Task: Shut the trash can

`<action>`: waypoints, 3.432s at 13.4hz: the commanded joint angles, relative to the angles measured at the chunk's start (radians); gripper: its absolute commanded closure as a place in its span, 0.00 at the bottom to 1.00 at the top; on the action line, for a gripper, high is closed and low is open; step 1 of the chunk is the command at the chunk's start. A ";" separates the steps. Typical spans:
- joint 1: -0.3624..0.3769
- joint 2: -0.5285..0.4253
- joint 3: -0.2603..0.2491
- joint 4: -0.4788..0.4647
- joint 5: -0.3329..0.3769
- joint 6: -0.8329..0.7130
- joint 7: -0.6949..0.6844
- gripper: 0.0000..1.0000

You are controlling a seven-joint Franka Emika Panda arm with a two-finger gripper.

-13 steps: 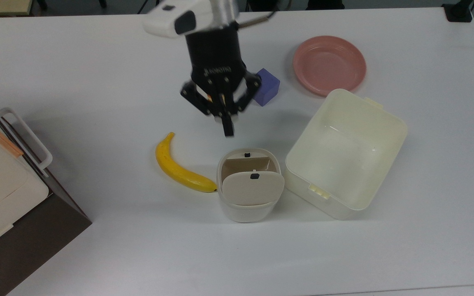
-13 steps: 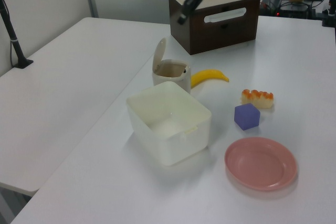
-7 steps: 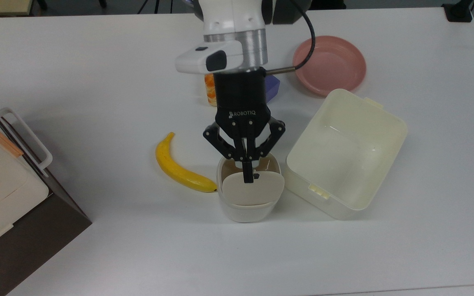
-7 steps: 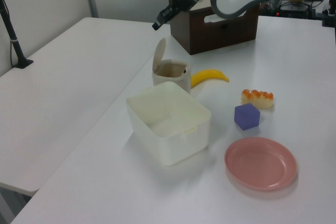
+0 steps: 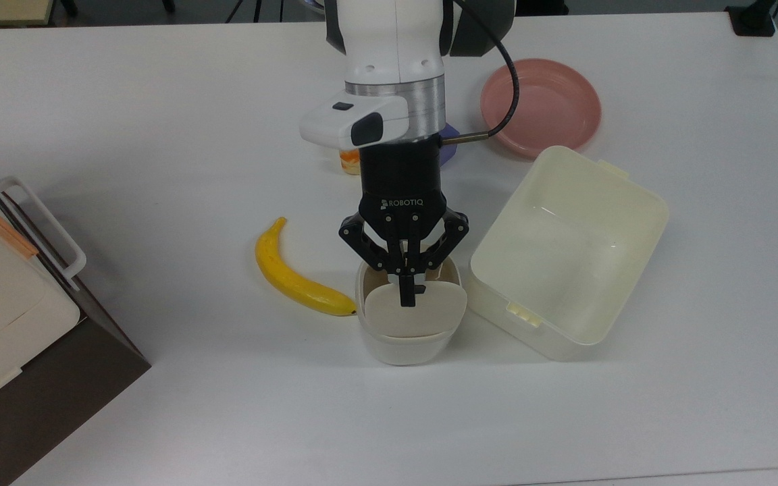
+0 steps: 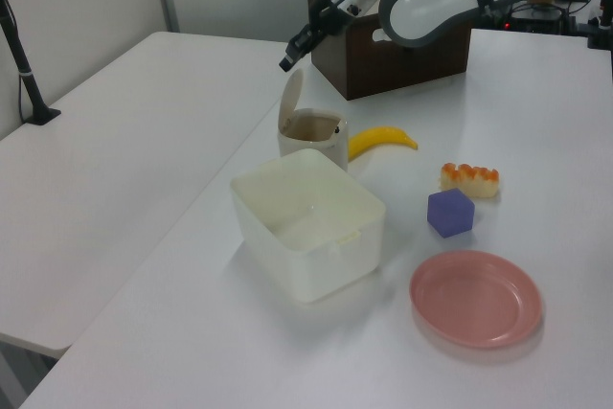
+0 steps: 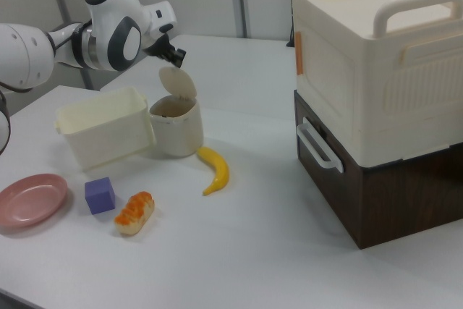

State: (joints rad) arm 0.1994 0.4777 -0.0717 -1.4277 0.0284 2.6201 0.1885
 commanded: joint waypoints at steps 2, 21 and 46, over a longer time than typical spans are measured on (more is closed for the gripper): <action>0.014 -0.024 -0.005 -0.057 -0.021 -0.118 0.011 1.00; 0.034 0.041 0.000 -0.154 -0.093 -0.124 -0.014 1.00; -0.058 -0.349 -0.010 -0.122 -0.064 -0.979 -0.142 0.00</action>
State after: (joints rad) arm 0.1374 0.1590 -0.0774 -1.5323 -0.0420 1.6598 0.0647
